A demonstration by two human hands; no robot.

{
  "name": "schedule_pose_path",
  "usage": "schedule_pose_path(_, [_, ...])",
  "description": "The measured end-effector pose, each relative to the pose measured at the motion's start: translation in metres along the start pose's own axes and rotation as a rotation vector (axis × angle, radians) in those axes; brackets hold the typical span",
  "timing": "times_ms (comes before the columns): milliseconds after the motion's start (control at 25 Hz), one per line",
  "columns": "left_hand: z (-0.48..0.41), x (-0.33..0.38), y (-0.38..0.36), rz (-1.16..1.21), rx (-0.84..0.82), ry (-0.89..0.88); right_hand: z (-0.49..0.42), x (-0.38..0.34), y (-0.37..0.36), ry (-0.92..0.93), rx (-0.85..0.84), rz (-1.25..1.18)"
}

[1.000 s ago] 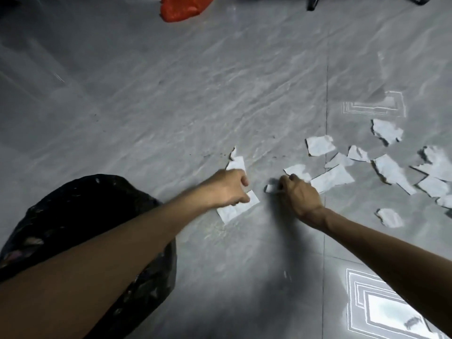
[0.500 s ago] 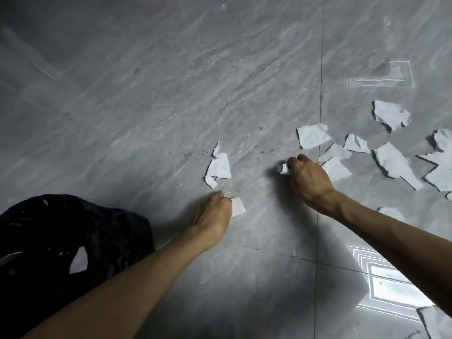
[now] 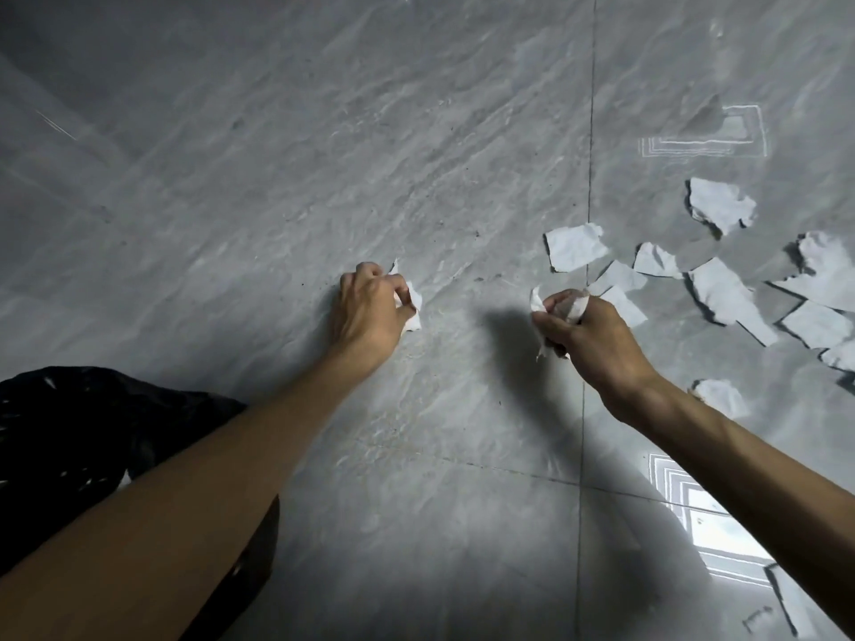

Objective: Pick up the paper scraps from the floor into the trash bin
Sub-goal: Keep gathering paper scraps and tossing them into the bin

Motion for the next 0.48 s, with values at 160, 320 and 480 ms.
schedule_pose_path(160, [-0.005, 0.006, -0.021, -0.002, -0.184, 0.025, 0.022, 0.000, 0.003, -0.026, -0.005, -0.021])
schedule_pose_path(320, [0.017, 0.009, 0.005, 0.177, -0.214, 0.013, 0.046, -0.001, -0.012, -0.036, -0.057, -0.026])
schedule_pose_path(480, [0.052, -0.003, 0.110, 0.267, -0.083, -0.166, 0.067, -0.009, -0.055, -0.111, -0.199, -0.107])
Point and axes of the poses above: each hand's wrist, its own z-axis away from the middle knuckle, its own y-axis out of the back of the hand, x = y × z, the point moved 7 cm from there along -z, towards the middle knuckle, and after that the axes turned 15 degrees about -z, right-handed, at the moved point
